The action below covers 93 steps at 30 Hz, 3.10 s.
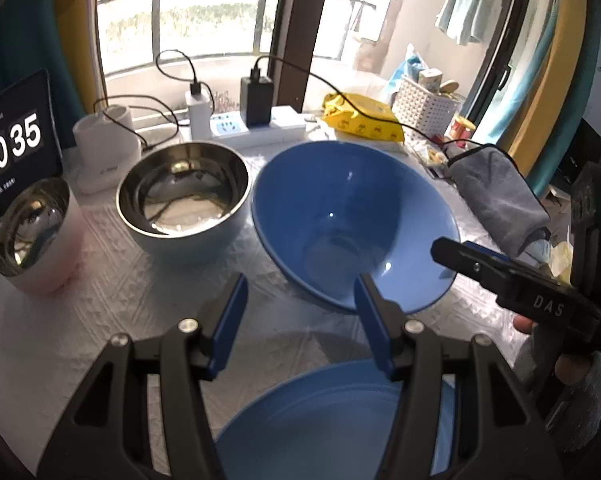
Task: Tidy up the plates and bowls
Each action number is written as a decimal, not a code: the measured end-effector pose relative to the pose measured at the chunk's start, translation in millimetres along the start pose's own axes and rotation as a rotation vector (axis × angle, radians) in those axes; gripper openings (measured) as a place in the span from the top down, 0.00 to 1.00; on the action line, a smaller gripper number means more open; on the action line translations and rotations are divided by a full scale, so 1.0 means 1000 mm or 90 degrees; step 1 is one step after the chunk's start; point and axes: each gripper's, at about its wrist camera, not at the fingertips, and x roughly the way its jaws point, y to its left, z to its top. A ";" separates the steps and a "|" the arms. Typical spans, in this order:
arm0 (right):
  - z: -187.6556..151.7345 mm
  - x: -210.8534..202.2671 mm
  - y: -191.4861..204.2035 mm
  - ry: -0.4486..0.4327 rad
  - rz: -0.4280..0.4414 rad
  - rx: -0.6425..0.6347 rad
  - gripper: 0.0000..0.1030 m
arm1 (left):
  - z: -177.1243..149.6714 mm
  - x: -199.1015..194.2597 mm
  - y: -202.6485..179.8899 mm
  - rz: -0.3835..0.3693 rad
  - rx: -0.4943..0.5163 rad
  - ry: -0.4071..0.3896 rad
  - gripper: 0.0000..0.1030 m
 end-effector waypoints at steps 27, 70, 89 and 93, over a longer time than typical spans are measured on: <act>-0.002 0.033 0.000 0.032 0.011 0.016 0.60 | 0.008 0.017 -0.013 0.005 0.026 -0.020 0.71; -0.030 -0.053 0.061 -0.018 -0.001 -0.041 0.62 | -0.032 -0.092 -0.018 -0.004 0.060 -0.115 0.71; -0.065 -0.071 0.080 -0.003 -0.016 -0.053 0.62 | -0.067 -0.115 -0.011 -0.019 0.058 -0.110 0.71; -0.073 -0.074 0.082 0.003 -0.020 -0.054 0.62 | -0.074 -0.118 -0.010 -0.022 0.055 -0.105 0.71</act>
